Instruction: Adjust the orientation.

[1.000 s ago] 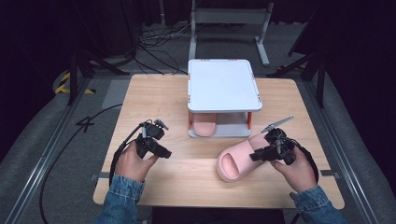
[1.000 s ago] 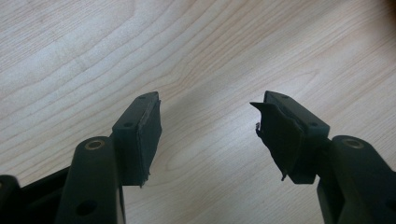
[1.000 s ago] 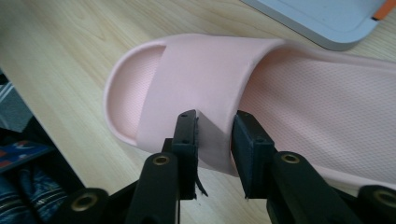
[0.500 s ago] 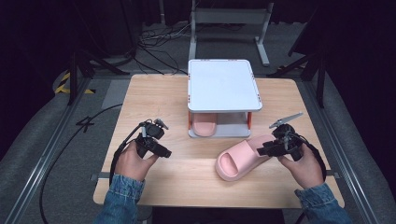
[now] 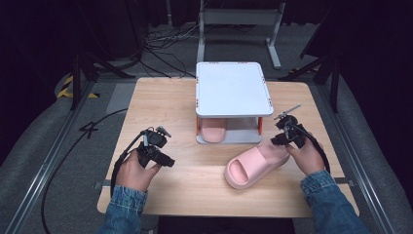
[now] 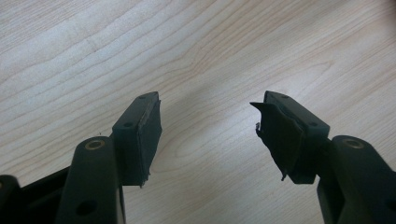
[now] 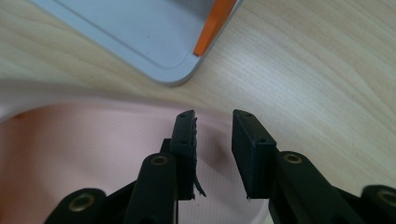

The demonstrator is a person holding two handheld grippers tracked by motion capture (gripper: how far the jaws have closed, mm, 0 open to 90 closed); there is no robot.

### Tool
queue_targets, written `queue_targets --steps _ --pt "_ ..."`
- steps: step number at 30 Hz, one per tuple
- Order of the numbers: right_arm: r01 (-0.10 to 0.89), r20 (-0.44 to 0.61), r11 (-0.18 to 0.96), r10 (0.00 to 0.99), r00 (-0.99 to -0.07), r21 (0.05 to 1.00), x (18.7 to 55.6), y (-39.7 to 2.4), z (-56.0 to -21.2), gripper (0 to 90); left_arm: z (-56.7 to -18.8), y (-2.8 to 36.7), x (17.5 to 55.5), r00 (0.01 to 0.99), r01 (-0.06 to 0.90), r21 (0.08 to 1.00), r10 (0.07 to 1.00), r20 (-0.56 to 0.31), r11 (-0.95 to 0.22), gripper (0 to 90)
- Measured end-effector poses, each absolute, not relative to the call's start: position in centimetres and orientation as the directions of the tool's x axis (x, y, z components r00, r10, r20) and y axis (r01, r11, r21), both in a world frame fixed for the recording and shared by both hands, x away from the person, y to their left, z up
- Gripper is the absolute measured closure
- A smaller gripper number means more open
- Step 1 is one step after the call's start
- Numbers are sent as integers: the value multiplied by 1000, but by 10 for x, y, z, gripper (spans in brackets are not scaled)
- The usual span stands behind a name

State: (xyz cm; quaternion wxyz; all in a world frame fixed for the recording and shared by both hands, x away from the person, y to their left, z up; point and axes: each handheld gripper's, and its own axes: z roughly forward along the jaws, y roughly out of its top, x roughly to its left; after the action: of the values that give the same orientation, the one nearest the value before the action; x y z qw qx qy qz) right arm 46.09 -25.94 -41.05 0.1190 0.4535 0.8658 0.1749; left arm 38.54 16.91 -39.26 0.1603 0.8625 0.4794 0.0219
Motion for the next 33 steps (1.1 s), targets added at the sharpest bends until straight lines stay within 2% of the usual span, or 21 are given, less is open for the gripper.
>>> queue_targets --steps 7,10,16,21,33 --pt "744 -133 523 845 -519 416 480 -255 -422 762 -391 170 386 544 815 304 832 -110 -493 389" --pt "754 -117 498 858 -501 427 484 -259 -424 780 -392 170 387 539 819 303 835 -116 -487 389" --pt "779 -95 498 859 -502 381 484 -263 -430 809 -391 169 387 539 820 302 834 -120 -486 389" --pt "797 -70 512 852 -519 322 468 -269 -428 808 -389 166 388 547 815 305 828 -123 -493 389" --pt "794 29 533 825 -564 292 399 -285 -434 770 -388 150 397 586 789 302 803 -107 -535 388"
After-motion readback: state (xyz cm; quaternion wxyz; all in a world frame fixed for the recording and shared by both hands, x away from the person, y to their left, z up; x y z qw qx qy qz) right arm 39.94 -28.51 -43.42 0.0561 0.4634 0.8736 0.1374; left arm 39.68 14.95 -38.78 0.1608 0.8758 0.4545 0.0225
